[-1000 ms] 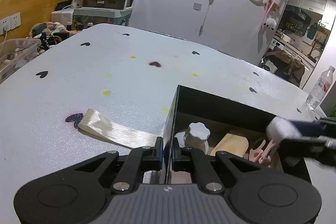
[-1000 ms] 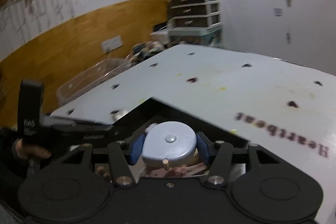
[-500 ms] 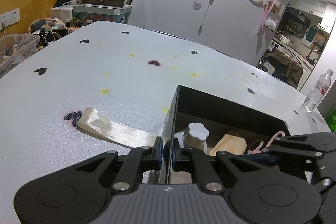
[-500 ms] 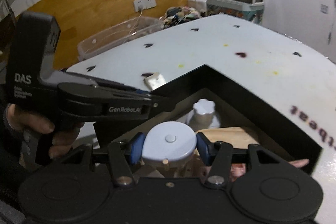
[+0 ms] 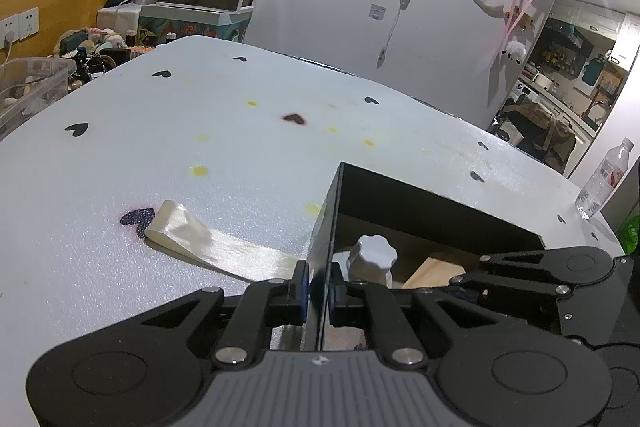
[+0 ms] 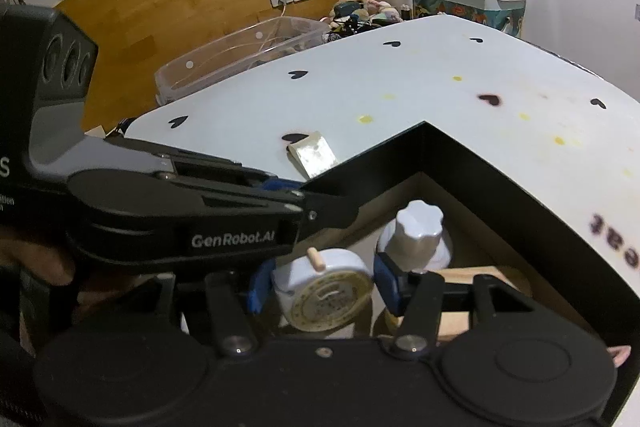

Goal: Organize rigid objects
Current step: 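Carry the tape measure into the black box and release it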

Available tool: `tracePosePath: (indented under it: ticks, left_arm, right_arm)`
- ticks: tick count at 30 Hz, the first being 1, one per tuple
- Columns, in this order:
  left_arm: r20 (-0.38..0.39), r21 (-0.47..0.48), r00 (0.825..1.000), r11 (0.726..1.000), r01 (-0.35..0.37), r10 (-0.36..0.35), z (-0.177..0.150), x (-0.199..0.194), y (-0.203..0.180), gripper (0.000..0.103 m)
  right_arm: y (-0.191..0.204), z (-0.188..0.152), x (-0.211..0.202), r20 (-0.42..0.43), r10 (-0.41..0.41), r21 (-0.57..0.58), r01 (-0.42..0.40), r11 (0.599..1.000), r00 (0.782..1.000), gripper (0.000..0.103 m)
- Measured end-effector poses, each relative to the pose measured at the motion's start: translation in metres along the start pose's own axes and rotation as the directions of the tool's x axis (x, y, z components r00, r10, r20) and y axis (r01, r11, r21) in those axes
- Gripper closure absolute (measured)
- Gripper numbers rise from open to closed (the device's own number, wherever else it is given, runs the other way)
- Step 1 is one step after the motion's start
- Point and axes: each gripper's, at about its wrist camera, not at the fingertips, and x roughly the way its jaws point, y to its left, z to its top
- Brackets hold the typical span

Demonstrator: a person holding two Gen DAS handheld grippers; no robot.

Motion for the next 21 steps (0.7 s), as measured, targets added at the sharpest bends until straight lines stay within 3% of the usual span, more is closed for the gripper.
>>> tracePosePath:
  ticks: [7, 21]
  left_arm:
    - [0.000, -0.001, 1.000, 1.000, 0.001, -0.001, 0.000, 0.000, 0.000, 0.094]
    - [-0.001, -0.001, 1.000, 1.000, 0.000, 0.000, 0.000, 0.000, 0.000, 0.094]
  right_arm:
    - [0.002, -0.001, -0.006, 0.013, -0.002, -0.004, 0.003, 1.000, 1.000, 0.022]
    - [-0.003, -0.004, -0.024, 0.040, -0.028, 0.015, 0.027, 1.000, 0.999, 0.021]
